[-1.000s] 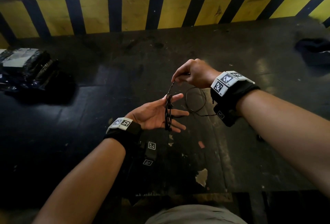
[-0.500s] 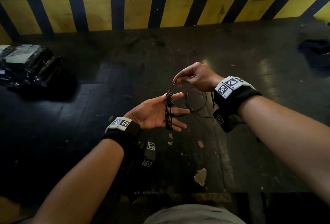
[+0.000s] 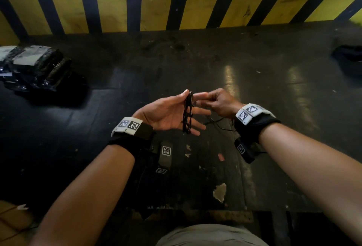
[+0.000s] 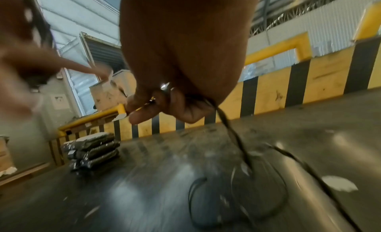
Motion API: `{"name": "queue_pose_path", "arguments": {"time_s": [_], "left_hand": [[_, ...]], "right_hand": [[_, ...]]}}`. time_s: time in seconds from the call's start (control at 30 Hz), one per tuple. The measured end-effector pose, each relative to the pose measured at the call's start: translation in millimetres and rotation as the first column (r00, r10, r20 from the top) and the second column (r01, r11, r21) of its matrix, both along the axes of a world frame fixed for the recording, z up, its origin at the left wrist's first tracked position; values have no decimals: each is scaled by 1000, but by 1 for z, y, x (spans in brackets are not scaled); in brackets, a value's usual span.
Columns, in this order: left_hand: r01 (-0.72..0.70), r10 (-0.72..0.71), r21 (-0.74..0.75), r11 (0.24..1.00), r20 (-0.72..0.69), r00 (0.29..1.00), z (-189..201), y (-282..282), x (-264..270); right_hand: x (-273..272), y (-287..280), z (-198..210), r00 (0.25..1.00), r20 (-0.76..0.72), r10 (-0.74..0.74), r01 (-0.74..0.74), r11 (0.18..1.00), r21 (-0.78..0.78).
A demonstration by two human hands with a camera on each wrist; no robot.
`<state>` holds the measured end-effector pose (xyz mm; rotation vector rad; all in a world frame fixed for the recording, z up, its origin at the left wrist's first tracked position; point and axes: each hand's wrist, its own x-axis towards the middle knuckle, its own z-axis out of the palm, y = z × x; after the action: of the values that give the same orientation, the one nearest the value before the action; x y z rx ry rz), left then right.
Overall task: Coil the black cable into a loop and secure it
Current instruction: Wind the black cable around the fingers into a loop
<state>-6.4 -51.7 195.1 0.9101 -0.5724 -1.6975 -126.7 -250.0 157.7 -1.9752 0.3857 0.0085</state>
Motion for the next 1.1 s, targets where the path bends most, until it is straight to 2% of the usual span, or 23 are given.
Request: {"name": "queue_pose_path", "arguments": {"time_s": [0.17, 0.33, 0.5, 0.7, 0.8, 0.87, 0.93, 1.1], "left_hand": [[31, -27, -59, 998, 54, 998, 18, -12, 9], [-37, 39, -26, 999, 86, 996, 13, -21, 10], [-127, 118, 59, 990, 134, 984, -4, -19, 16], [-75, 24, 205, 976, 240, 971, -18, -17, 8], [-43, -28, 238, 970, 288, 957, -23, -15, 4], [-22, -56, 277, 961, 270, 961, -25, -16, 1], [56, -136, 292, 955, 260, 956, -17, -20, -6], [155, -226, 311, 938, 210, 951, -6, -21, -10]], "right_hand": [[-25, 33, -37, 999, -30, 17, -14, 995, 96], [-39, 72, -36, 986, -84, 142, -143, 990, -2], [-46, 76, -4, 963, -192, 191, -225, 958, -176], [-51, 56, 49, 947, -283, 150, -266, 863, -430], [-44, 39, 82, 957, -252, 145, -270, 762, -588], [-38, 29, 99, 968, -216, 127, -240, 717, -654], [-30, 23, 114, 974, -189, 128, -225, 672, -705], [-14, 11, 131, 974, -122, 191, -220, 674, -705]]}}
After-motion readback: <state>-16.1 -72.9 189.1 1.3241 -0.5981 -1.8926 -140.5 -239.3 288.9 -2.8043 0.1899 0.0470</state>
